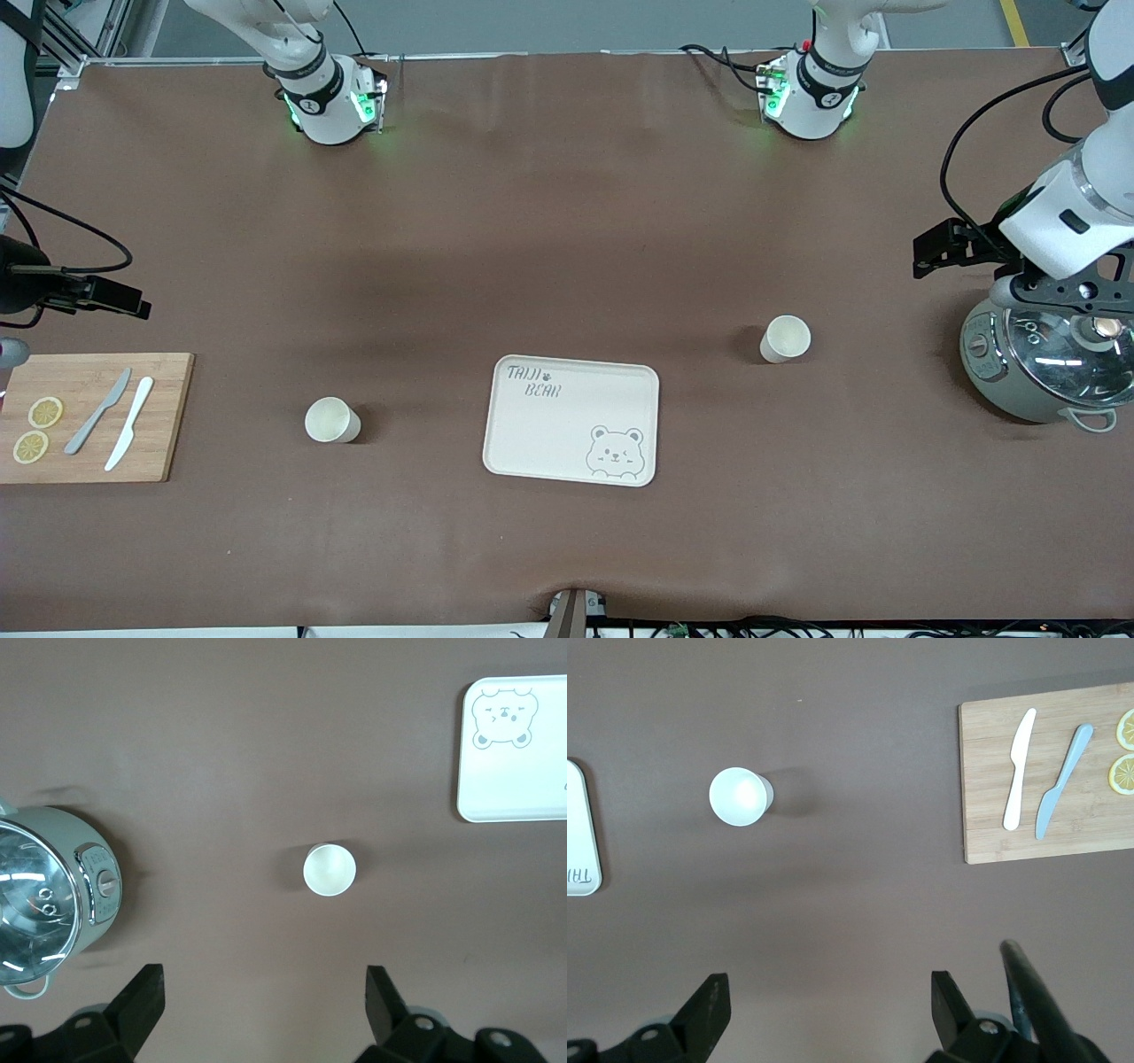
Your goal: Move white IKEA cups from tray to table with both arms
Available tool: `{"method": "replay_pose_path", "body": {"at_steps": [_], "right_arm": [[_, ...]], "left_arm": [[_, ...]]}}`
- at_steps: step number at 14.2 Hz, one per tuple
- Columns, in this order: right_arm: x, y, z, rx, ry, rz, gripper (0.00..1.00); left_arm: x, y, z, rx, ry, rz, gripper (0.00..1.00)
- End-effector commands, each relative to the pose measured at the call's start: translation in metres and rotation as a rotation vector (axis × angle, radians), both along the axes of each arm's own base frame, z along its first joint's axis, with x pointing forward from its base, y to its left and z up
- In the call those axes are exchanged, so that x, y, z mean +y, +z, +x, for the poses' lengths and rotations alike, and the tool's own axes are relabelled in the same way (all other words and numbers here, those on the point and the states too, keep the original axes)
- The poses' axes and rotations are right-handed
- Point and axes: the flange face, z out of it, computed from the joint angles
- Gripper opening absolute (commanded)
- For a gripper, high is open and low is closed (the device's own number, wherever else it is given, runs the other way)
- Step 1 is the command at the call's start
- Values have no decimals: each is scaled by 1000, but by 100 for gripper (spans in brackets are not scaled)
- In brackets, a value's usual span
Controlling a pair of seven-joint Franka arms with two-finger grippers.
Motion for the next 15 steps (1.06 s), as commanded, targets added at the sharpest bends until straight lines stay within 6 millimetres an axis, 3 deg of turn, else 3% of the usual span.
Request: {"method": "replay_pose_path", "body": {"at_steps": [1,5,7,13,15], "right_arm": [[8,1,-14,7,-1,-17,100],[42,5,-17,-29,-47,-27,100],[58,5,-17,-29,-62,-33,100],[47,13,-39,-39,-56,-80,100],[27,11,-42,-46,-25,-74,100]], "left_arm": [[1,2,-3,-14,-6,9,100],[4,-12,8,-27,-21,36,100],[5,-7,13,-72,-21,39,100],[3,-6,12,-74,-18,39,100],[1,-6,12,-74,-14,33,100]]}}
